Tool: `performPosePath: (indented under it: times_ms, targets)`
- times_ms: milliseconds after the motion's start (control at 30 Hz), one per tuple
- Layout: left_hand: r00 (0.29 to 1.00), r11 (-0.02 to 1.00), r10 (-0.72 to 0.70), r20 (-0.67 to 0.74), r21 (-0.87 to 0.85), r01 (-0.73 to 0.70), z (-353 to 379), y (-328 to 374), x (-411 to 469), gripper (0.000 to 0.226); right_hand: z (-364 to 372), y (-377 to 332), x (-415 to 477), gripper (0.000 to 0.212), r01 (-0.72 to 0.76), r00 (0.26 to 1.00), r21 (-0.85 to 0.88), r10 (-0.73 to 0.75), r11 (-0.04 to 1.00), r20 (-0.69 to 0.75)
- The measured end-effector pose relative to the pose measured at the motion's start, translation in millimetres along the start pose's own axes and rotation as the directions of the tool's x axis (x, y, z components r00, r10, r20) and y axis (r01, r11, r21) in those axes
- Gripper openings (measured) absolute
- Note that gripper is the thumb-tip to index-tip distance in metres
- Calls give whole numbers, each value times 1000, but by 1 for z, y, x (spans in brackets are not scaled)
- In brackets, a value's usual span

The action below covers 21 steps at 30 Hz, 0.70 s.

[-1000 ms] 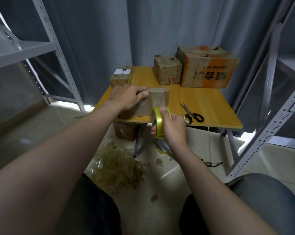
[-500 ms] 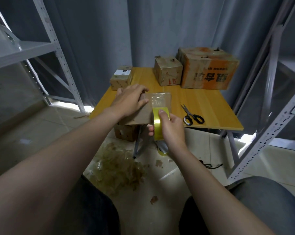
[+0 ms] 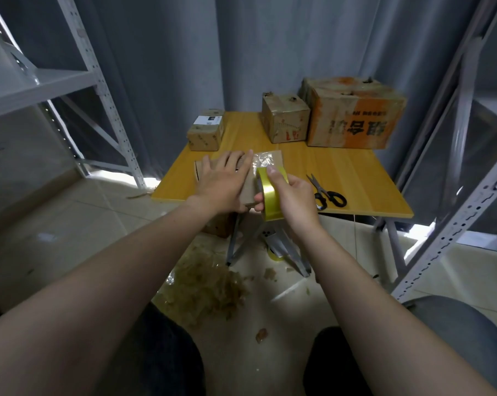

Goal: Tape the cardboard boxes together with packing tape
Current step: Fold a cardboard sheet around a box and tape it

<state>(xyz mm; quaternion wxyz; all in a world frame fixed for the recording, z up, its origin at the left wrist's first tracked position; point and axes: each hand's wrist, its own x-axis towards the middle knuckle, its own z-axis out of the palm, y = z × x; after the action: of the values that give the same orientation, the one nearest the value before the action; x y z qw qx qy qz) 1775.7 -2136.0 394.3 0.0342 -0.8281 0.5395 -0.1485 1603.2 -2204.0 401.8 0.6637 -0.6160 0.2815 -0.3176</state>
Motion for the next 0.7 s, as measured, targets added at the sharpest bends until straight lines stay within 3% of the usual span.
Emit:
performPosePath:
  times_ms: [200,367,700]
  targets:
    - [998,995,6,57,-101,-1,-2,-10,10,134,0,1,-1,22,36,998,36,-37,999,48]
    - [988,967,-65,142,-235,97,-1,-14,14,134,7,0,2,35,-14,999,-58,12,998,-39]
    - [958,965,-4,288,-250,79,-5,-18,24,132,-5,27,-5,50,-187,981,-75,182,979,-66]
